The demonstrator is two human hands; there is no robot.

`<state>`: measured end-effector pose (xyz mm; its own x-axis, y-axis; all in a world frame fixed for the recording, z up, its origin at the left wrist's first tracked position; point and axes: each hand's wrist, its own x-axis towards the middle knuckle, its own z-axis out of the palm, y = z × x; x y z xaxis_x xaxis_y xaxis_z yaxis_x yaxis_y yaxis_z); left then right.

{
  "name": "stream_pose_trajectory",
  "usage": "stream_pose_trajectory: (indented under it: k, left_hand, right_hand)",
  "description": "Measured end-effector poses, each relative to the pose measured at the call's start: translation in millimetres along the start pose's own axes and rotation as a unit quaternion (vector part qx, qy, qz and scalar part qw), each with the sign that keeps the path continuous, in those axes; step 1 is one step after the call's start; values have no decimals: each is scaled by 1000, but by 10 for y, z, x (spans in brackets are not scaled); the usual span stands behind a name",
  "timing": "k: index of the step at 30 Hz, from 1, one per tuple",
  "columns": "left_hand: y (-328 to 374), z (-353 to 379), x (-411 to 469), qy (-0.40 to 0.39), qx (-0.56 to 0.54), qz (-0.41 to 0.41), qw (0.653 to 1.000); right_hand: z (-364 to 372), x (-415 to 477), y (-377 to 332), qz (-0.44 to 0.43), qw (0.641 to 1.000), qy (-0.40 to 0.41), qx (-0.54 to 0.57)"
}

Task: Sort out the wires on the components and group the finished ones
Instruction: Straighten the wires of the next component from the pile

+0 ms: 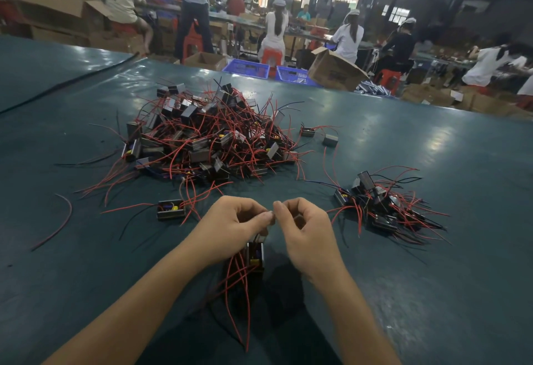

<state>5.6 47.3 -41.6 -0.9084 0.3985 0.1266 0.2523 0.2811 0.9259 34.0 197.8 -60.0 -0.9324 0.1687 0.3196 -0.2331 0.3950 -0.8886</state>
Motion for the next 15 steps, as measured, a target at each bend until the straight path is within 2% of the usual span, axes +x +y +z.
stream_pose_trajectory:
  k: [5, 7, 11, 15]
  left_hand:
    - [68, -51, -1, -61, -141, -61, 986]
    - [80, -52, -3, -71, -183, -72, 978]
    - [67, -83, 7, -78, -209, -82, 971]
    - [51, -126, 7, -85, -216, -89, 968]
  right_hand:
    - [4, -20, -14, -154, 986, 35, -62]
    - [12, -21, -22, -181, 981, 47, -60]
    - [4, -29, -39, -181, 983, 18, -39]
    - [-24, -39, -52, -135, 991, -22, -3]
